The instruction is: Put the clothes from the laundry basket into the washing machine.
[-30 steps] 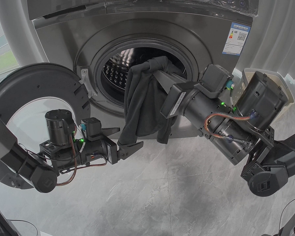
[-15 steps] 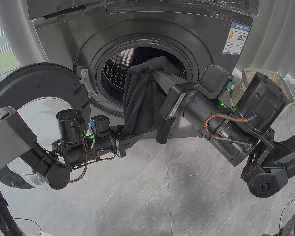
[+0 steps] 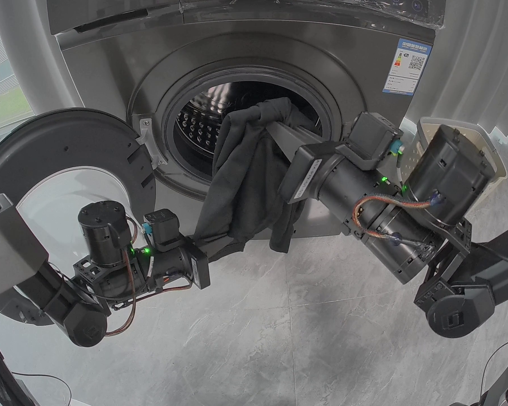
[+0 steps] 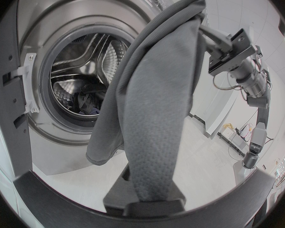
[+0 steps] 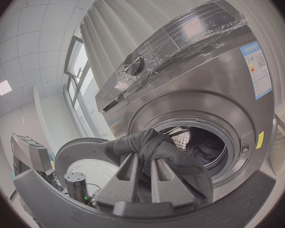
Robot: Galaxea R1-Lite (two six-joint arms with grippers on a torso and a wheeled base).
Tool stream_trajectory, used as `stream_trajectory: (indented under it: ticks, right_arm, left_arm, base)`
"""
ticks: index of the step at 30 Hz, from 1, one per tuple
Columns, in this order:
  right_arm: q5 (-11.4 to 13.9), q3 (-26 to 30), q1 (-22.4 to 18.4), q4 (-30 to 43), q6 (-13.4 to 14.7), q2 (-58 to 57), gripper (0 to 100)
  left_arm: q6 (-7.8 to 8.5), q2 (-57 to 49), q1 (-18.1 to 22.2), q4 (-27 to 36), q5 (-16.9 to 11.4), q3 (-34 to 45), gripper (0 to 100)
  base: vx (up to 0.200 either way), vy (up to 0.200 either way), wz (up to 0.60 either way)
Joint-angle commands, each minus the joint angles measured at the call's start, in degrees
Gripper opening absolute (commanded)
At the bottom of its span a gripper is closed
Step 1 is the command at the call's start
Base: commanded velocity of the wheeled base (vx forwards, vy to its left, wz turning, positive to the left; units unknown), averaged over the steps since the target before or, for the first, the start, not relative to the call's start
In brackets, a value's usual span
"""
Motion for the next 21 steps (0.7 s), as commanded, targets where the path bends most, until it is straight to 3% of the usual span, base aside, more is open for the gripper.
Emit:
stream_trajectory:
  ticks: [1, 14, 21]
  right_arm:
    - [0.0, 0.1, -0.2, 0.1, 0.0, 0.3, 0]
    - [0.5, 3.2, 0.8, -0.2, 0.5, 0.6, 0]
    - [0.8, 8.4, 1.6, -2.8, 0.7, 0.5, 0]
  left_arm:
    - [-0.17, -4.0, -1.0, -1.4, 0.1, 2.7, 0]
    - [-0.17, -15.9, -3.1, -3.1, 0.0, 9.1, 0]
    - [-1.48, -22.6, -3.6, -3.1, -0.1, 10.9, 0]
  base:
    - [0.0, 0.0, 0.0]
    - [0.0, 0.0, 0.0]
    - [0.0, 0.0, 0.0]
